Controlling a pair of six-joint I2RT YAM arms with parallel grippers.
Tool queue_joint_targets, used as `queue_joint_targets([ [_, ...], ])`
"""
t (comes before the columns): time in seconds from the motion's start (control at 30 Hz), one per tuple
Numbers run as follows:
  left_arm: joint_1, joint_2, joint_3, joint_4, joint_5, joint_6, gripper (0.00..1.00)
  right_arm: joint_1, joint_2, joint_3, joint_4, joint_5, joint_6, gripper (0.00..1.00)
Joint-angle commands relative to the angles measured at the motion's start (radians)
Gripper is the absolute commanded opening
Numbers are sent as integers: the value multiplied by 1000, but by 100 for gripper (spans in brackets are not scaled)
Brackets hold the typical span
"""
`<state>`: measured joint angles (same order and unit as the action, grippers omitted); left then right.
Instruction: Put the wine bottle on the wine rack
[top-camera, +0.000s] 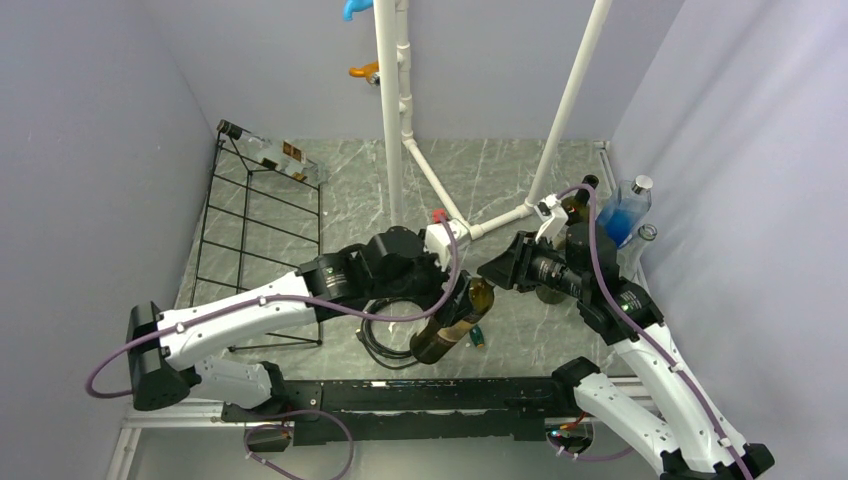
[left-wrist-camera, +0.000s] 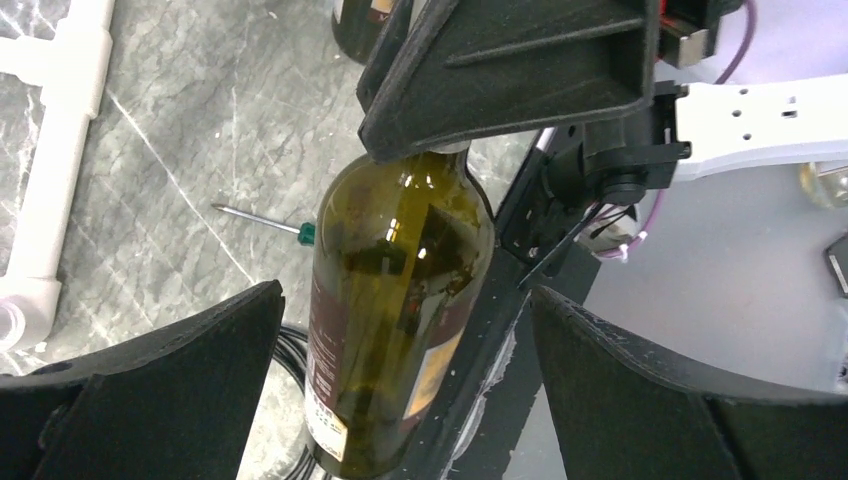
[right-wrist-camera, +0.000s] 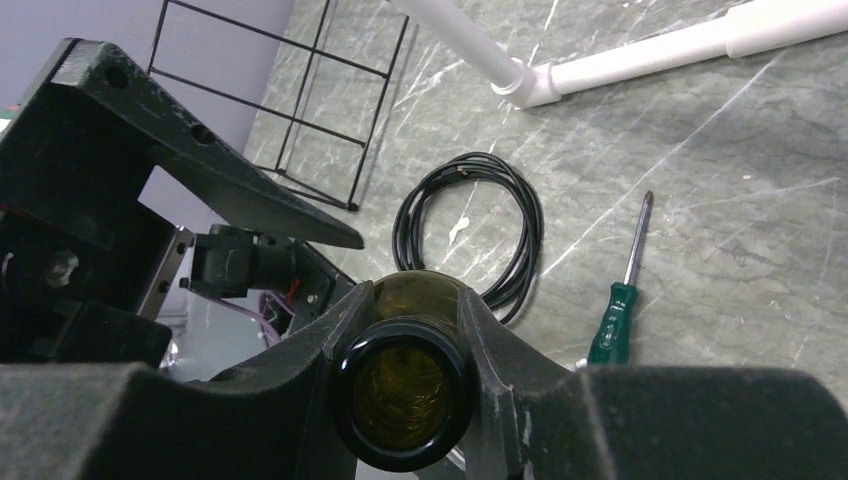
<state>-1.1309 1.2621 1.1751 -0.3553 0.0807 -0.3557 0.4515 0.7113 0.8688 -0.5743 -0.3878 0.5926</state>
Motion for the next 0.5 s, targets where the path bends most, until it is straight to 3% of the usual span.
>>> queue_joint_targets([
  [0.0, -26, 45, 78, -61, -92, 52, 100, 1, -18, 83, 100, -64, 17, 0],
  [0.3, -83, 155, 167, -134, -203, 69, 100, 1, -16, 78, 116, -79, 21, 0],
  [0.47, -99, 163, 133, -70, -188, 74, 100, 1, -33, 67, 129, -80, 34, 0],
])
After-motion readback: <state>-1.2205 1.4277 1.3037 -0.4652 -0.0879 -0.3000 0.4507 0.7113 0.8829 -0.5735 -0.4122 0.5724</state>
